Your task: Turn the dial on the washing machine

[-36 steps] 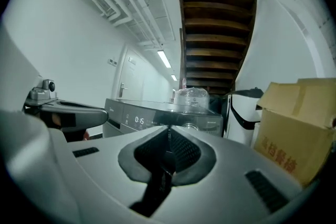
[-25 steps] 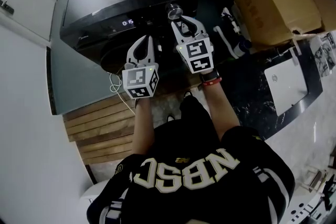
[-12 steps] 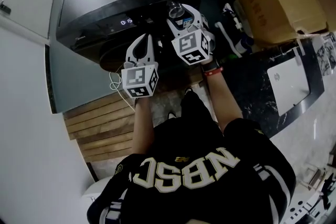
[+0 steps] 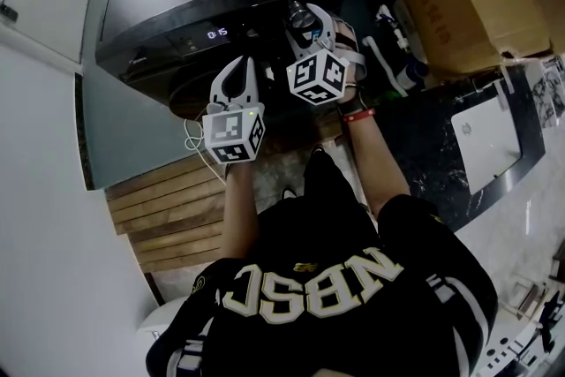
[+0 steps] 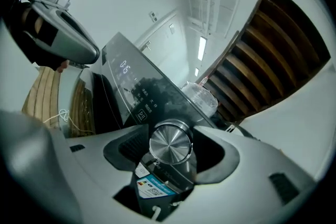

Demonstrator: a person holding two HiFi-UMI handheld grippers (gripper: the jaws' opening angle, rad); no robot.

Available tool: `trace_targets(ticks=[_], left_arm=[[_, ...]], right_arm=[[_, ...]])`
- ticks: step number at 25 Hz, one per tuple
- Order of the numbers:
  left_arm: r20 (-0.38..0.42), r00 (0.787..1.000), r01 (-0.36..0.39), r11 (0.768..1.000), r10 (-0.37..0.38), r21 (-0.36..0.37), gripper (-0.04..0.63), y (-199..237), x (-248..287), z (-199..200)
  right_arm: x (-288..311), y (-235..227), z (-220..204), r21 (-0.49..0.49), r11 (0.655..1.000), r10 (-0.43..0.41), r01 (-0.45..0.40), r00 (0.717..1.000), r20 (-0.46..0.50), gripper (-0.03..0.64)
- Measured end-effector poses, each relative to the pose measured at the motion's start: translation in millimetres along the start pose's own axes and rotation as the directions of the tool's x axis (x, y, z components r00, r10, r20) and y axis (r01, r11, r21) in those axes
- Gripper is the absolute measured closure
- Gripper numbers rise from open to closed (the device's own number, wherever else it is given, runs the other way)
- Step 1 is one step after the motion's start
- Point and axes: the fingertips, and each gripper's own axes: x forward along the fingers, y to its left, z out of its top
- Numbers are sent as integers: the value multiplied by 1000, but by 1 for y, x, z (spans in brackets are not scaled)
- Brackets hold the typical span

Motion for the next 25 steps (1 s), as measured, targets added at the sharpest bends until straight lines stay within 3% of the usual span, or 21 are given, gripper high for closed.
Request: trace_targets(ticks=[6, 10, 16, 19, 22, 23, 25], left_arm=[[-2, 1000, -9, 1000, 9, -5, 583, 8, -4, -1], [0, 1000, -14, 1000, 14, -12, 583, 11, -5, -2], [14, 1000, -14, 1000, 14, -17, 583, 9, -6, 2], [13, 1000, -10, 1000, 10, -21, 583, 8, -6, 1], [14, 1000, -9, 1000, 9, -24, 583, 7, -6, 1], [15, 1000, -9, 1000, 10, -24, 583, 8, -6, 1], [15, 1000, -11, 1000, 11, -23, 583, 8, -6, 1]], right_arm=[[2, 0, -1, -72, 997, -32, 29, 999, -36, 351], [2, 0, -1, -25, 999, -37, 36, 999, -33, 353], [1, -6, -2, 175, 984, -41, 43, 999, -17, 353], [0, -9, -3, 336, 940, -55, 55, 998, -10, 354], [0, -14, -6, 495, 868, -54, 43, 999, 8, 354], [0, -15, -6, 521, 853, -49, 35, 999, 13, 354], [1, -15, -5, 519, 854, -44, 30, 999, 14, 354]])
